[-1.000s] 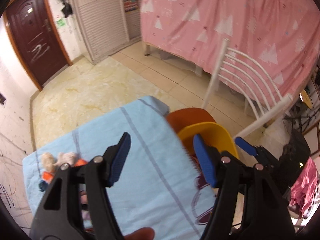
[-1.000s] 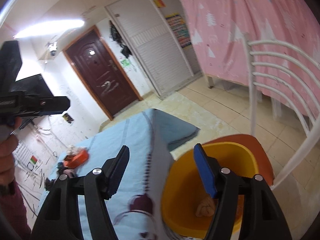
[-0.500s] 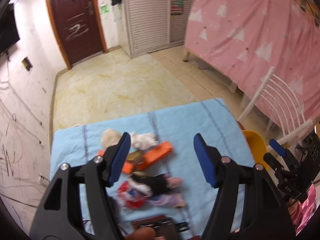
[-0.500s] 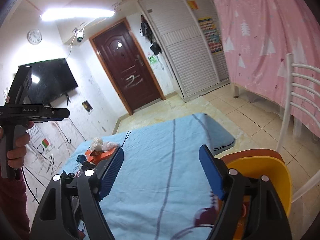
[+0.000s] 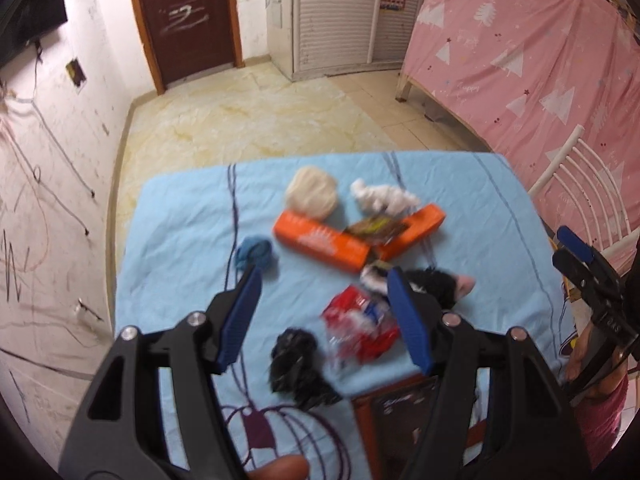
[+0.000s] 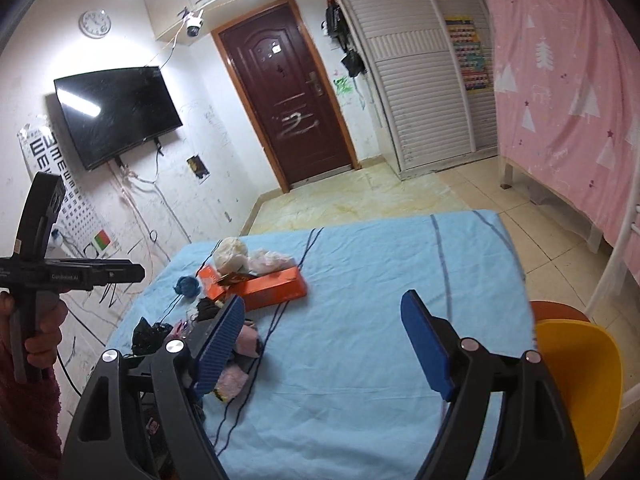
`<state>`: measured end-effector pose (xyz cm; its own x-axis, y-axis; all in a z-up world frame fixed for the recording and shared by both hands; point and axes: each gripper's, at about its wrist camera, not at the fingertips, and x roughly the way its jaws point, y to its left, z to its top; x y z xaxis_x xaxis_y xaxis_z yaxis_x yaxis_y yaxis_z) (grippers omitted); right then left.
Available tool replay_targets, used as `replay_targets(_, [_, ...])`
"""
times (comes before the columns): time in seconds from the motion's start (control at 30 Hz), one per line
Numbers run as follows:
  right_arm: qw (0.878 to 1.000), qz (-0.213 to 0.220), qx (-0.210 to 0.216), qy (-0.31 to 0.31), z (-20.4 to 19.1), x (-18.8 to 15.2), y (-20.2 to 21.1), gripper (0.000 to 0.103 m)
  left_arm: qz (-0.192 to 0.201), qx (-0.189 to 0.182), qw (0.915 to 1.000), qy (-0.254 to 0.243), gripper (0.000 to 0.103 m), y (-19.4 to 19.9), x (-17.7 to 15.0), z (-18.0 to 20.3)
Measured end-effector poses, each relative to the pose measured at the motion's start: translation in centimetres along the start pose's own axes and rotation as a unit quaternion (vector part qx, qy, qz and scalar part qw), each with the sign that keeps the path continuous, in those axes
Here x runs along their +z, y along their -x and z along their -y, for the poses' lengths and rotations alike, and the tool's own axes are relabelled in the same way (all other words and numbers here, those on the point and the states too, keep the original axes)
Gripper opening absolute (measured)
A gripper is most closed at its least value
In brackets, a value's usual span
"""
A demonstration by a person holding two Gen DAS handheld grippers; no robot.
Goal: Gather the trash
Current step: 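Move both open tools back over the bedsheet items, then grasp the black plastic bag with the left tool while the right tool grasps the black fuzzy glove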
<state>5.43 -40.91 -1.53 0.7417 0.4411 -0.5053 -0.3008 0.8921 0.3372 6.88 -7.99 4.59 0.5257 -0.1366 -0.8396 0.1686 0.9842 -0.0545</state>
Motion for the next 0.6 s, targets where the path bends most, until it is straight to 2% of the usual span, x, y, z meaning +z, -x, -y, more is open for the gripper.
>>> replay_targets(0.23, [0.999, -0.032, 0.017, 0.025, -3.1, -0.4, -2.4, 0.074, -0.017, -0.017, 0.9997, 0.006, 0.063, -1.1, -2.5, -1.8])
replay_targets(0.6, [0.993, -0.085, 0.061, 0.052, -6.9, -0.6, -6.1, 0.074, -0.036, -0.045, 0.9983, -0.01, 0.063, -3.2, -5.7, -2.2])
